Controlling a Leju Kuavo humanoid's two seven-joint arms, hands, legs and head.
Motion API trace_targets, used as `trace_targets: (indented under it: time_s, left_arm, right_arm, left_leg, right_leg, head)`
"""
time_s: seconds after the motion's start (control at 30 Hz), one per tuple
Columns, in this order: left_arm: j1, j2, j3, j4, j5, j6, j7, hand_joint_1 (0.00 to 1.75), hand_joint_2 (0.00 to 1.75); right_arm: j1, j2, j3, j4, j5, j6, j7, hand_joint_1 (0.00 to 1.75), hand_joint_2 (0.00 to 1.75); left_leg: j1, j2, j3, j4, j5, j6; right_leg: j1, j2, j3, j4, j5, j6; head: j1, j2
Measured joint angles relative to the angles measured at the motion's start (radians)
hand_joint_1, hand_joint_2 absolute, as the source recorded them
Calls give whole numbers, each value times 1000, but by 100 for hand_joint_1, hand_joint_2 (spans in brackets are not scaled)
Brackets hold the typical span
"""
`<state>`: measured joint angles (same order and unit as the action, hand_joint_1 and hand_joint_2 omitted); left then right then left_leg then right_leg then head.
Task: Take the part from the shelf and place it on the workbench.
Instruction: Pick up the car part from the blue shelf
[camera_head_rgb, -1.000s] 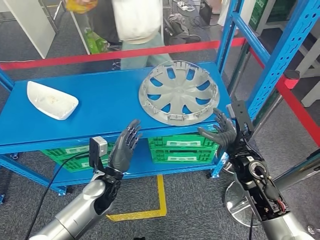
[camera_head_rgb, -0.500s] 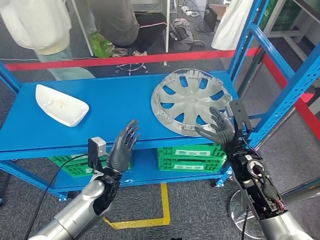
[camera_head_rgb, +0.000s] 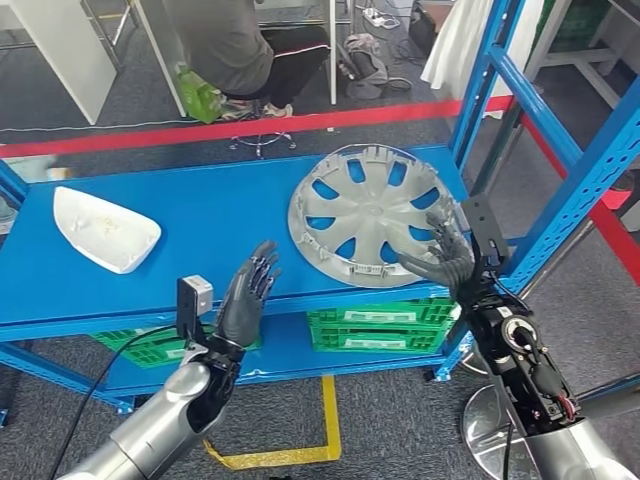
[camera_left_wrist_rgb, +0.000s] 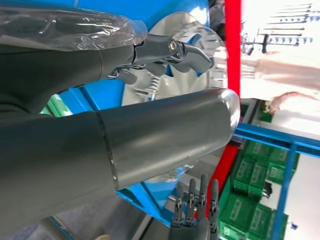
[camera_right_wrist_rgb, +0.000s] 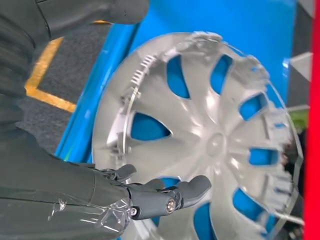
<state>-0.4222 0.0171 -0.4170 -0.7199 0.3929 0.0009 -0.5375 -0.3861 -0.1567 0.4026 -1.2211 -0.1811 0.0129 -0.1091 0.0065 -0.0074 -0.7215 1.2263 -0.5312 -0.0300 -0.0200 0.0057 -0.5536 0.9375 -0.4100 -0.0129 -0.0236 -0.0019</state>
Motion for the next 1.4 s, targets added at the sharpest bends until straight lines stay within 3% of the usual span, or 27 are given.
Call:
trace_targets:
  time_s: [0.03,0.07,0.13,0.2,0.23,0.27,0.37,0.4,0.67,0.9,1.13,1.4]
  left_arm:
    - [2,1,0,0,0,2,0,0,0]
    - [3,2,1,-2,0,4,0,0,0]
    - [3,5,2,-7,0,8,0,0,0]
    - [4,7,3,-13,0,10,1,0,0]
    - [6,8,4,-17,0,12,2,0,0]
    - [8,9,5,-20,0,13,3,0,0]
    - [11,12,8,-29,0,16,8,0,0]
    - [13,12,9,-33,0,17,10,0,0]
    - [23,19,15,-58,-1,20,21,0,0]
    - [25,20,21,-76,-7,20,35,0,0]
    - [25,21,23,-86,-8,20,43,0,0]
    - [30,21,25,-113,-10,23,67,0,0]
  right_arm:
    - [-1,0,1,0,9,6,12,0,175]
    - [-3,-1,3,0,19,11,26,0,175]
    - [-11,-4,5,-2,44,23,55,0,175]
    - [-21,-11,6,-7,76,42,91,0,175]
    - [-26,-16,7,-11,96,57,114,0,175]
    - [-31,-23,8,-17,118,74,137,0,175]
    - [-47,-42,17,-37,185,134,198,0,175]
    - [-54,-48,21,-43,206,154,213,0,175]
    - [-110,-83,47,-68,318,243,270,0,175]
    - [-145,-118,79,-96,426,343,345,0,175]
    - [-158,-138,109,-106,472,372,360,0,175]
    - [-183,-148,157,-88,563,504,377,0,175]
  left_leg:
    - [2,0,-4,-19,22,-1]
    - [4,1,12,-76,61,0]
    - [4,3,73,-228,140,5]
    - [-2,3,105,-300,161,16]
    - [-5,2,106,-302,157,22]
    - [-5,2,108,-301,162,22]
    - [-4,0,111,-303,175,15]
    - [-5,-1,111,-303,174,18]
    - [-7,-3,111,-302,170,30]
    - [-7,-2,111,-304,171,32]
    - [-6,-2,114,-309,173,30]
    - [-6,-2,115,-312,173,29]
  right_leg:
    - [0,1,3,0,-3,1]
    - [-1,2,8,1,-7,3]
    - [0,3,19,1,-16,10]
    - [2,3,23,1,-23,20]
    - [2,4,24,0,-27,26]
    - [3,3,24,1,-31,24]
    - [4,1,28,3,-36,0]
    - [4,1,29,1,-35,-3]
    - [2,1,38,-16,-31,30]
    - [2,1,37,-16,-29,34]
    - [3,1,37,-15,-29,34]
    - [3,0,37,-15,-29,34]
  head:
    - [-4,0]
    - [-10,0]
    - [-21,0]
    - [-27,0]
    - [-27,0]
    - [-26,0]
    - [-18,0]
    - [-15,0]
    - [6,0]
    - [10,0]
    - [12,0]
    - [14,0]
